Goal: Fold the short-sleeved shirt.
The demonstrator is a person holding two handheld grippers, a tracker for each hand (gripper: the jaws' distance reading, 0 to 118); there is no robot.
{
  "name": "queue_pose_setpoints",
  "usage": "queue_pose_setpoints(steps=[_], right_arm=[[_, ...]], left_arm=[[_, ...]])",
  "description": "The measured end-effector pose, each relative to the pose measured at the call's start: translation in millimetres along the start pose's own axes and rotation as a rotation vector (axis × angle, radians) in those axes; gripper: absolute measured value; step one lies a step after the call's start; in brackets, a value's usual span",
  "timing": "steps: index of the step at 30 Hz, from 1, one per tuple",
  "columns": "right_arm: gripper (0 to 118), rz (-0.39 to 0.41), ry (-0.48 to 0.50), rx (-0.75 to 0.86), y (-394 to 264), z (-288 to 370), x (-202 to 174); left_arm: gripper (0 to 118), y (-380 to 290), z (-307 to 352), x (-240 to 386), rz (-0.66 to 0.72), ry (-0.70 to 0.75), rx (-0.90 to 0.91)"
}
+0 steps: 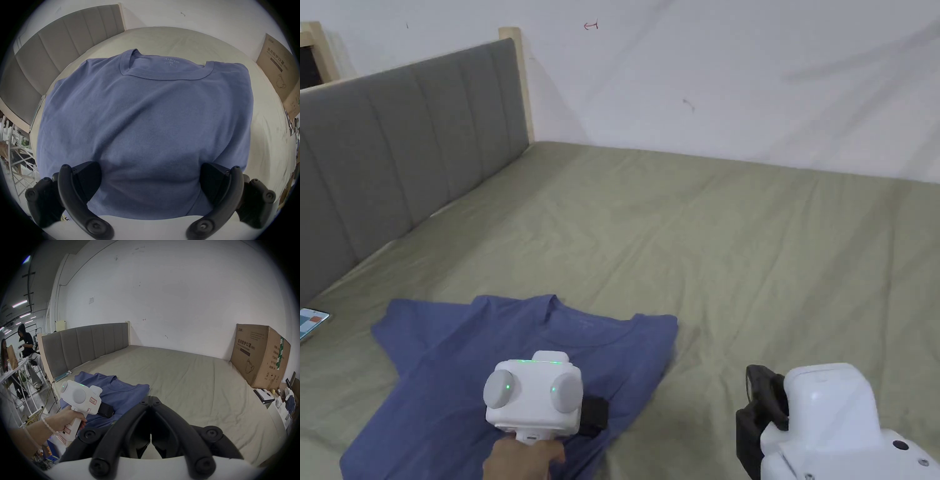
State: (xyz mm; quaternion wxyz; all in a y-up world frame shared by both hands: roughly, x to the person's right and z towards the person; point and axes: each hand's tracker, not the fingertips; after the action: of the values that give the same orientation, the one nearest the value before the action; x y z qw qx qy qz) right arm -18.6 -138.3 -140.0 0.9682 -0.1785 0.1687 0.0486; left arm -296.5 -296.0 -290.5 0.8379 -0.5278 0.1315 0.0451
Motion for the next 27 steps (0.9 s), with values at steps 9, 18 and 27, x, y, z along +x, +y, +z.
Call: queue_pose_setpoints(steps=[9, 18, 27], right_arm=[[0, -0.048, -0.010, -0.038, -5.8, -2.2, 13.3], [0, -0.116, -0.041, -0.064, -9.6, 0.0, 36.0], [0, -0.182, -0.105, -0.029, -3.3, 10.8, 68.4]], left_arm=[[79, -1.9, 18.2, -8.2, 0.007, -0.079, 0.021], [4, -4.7, 30.1, -18.4, 0.063, -0.055, 0.046], [2, 10.5, 61.8, -34.6, 0.175, -0.163, 0.050]])
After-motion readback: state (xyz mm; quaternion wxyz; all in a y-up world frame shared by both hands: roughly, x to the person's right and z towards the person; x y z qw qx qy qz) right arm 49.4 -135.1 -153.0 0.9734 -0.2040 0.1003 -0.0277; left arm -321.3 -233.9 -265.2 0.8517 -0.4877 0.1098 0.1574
